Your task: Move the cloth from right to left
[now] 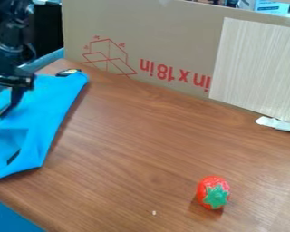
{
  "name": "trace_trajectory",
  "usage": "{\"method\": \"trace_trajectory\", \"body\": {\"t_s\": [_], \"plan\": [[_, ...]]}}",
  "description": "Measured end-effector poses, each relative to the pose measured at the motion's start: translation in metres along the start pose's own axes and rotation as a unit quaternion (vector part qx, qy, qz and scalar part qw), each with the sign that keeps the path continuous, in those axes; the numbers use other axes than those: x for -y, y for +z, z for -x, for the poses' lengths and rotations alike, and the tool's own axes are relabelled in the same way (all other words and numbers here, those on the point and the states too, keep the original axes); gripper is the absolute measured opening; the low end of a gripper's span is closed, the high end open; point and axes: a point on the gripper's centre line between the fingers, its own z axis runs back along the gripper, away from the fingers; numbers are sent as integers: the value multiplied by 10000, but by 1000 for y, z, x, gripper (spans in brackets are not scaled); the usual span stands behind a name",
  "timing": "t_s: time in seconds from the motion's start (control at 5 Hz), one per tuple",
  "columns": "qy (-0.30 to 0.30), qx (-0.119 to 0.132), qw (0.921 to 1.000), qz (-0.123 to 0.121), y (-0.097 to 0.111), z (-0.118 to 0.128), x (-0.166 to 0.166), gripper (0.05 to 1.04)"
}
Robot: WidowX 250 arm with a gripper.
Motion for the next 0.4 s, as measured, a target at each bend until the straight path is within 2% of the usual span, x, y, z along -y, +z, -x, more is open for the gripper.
{"method": "trace_trajectory", "body": {"t_s": [0.2,0.4], "plan": [[286,-29,9996,-63,16,-1,-9,1007],[458,-196,9987,-142,27,0,-16,1002]]}}
